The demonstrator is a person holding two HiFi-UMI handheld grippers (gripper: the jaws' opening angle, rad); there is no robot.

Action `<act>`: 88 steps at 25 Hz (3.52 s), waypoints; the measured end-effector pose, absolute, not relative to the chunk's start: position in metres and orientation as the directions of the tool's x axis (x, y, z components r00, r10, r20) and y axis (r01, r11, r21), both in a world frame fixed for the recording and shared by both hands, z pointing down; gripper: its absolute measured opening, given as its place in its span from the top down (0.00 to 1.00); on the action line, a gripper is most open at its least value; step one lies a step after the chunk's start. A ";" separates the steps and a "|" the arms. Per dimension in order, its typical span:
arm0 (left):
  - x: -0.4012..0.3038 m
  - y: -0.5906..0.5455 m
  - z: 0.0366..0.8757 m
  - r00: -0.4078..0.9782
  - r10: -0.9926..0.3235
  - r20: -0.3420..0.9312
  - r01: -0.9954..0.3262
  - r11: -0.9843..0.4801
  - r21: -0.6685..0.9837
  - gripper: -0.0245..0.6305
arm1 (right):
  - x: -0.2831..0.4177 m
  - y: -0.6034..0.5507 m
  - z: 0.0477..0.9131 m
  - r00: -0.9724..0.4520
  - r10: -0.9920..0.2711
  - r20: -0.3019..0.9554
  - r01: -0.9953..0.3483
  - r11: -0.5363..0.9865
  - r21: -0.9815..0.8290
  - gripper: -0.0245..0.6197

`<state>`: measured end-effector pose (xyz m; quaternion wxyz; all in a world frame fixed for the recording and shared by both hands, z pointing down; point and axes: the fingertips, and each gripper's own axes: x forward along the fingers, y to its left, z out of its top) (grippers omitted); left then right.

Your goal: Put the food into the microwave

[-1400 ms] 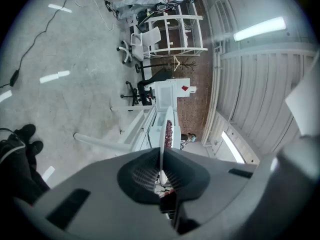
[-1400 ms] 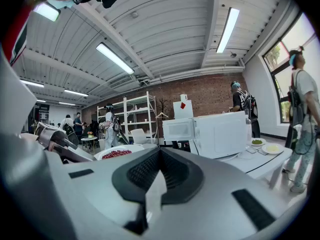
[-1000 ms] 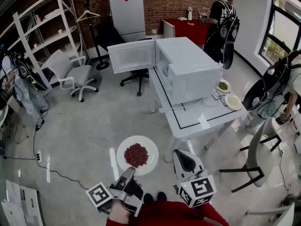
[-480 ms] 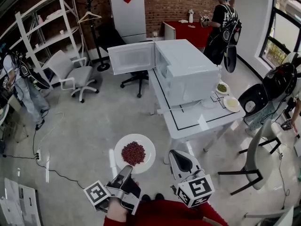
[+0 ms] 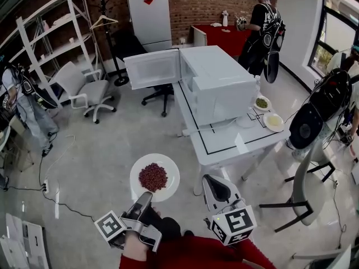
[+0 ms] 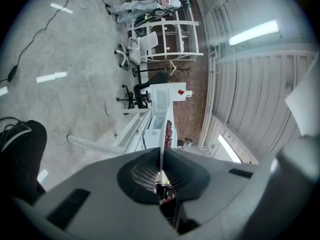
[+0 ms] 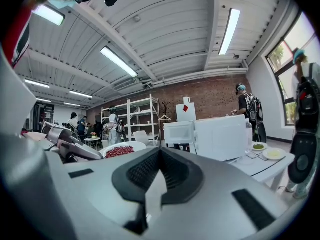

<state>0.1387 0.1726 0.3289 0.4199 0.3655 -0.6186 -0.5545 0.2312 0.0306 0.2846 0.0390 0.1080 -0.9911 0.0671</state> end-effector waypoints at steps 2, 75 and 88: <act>0.137 0.169 0.325 -0.381 -0.918 0.108 0.005 0.115 0.993 0.93 | 0.230 0.027 0.280 -0.975 -0.208 0.082 -0.216 0.969 -0.122 0.94; -0.213 -0.054 0.329 -0.033 -0.992 0.122 0.066 0.120 0.991 0.93 | -0.117 -0.128 0.289 -0.863 -0.394 0.316 -0.436 0.897 -0.075 0.94; -0.150 -0.116 0.344 0.207 -0.969 0.133 0.086 0.154 0.984 0.93 | -0.049 -0.158 0.305 -0.719 -0.586 0.375 -0.643 0.765 -0.036 0.94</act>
